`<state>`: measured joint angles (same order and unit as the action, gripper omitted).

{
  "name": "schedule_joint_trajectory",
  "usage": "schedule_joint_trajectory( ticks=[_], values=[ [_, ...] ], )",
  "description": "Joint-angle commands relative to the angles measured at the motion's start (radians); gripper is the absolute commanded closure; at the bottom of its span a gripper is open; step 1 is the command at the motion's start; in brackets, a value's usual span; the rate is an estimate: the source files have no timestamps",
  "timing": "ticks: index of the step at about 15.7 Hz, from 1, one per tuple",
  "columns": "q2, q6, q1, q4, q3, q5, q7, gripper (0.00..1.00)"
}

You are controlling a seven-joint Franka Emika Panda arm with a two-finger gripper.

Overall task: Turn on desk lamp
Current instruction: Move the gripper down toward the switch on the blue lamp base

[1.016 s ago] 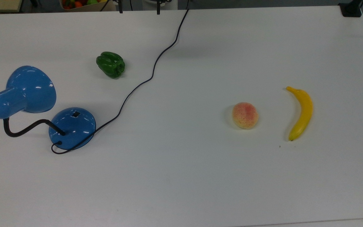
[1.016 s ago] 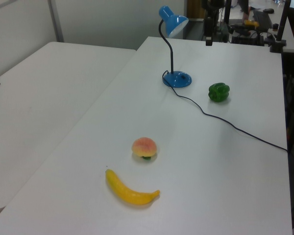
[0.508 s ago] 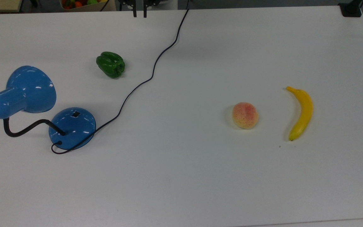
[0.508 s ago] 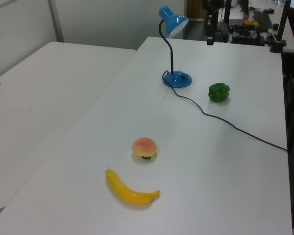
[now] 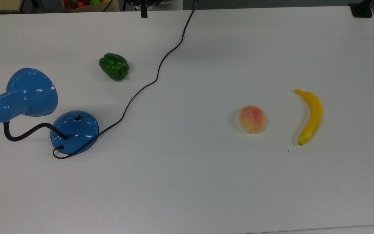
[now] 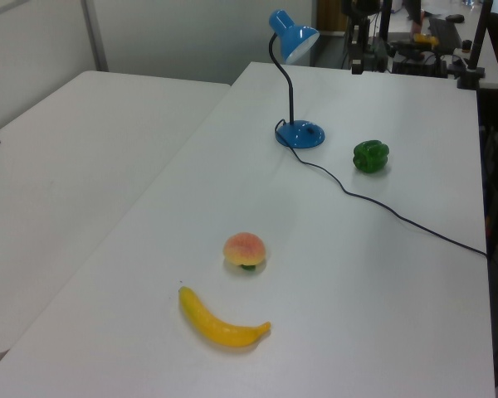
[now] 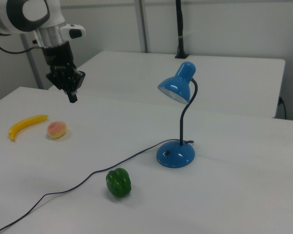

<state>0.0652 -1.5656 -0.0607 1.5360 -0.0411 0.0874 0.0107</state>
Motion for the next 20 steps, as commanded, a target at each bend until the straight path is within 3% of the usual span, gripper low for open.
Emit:
schedule_joint_trajectory(
  ticks=[1,11,20],
  values=[
    [-0.008,-0.002,0.008,0.027,0.003,0.000,-0.018,1.00],
    [0.031,-0.287,0.105,0.245,0.003,-0.002,-0.159,1.00],
    [0.182,-0.490,0.197,0.265,0.003,0.002,-0.190,1.00]
  ],
)
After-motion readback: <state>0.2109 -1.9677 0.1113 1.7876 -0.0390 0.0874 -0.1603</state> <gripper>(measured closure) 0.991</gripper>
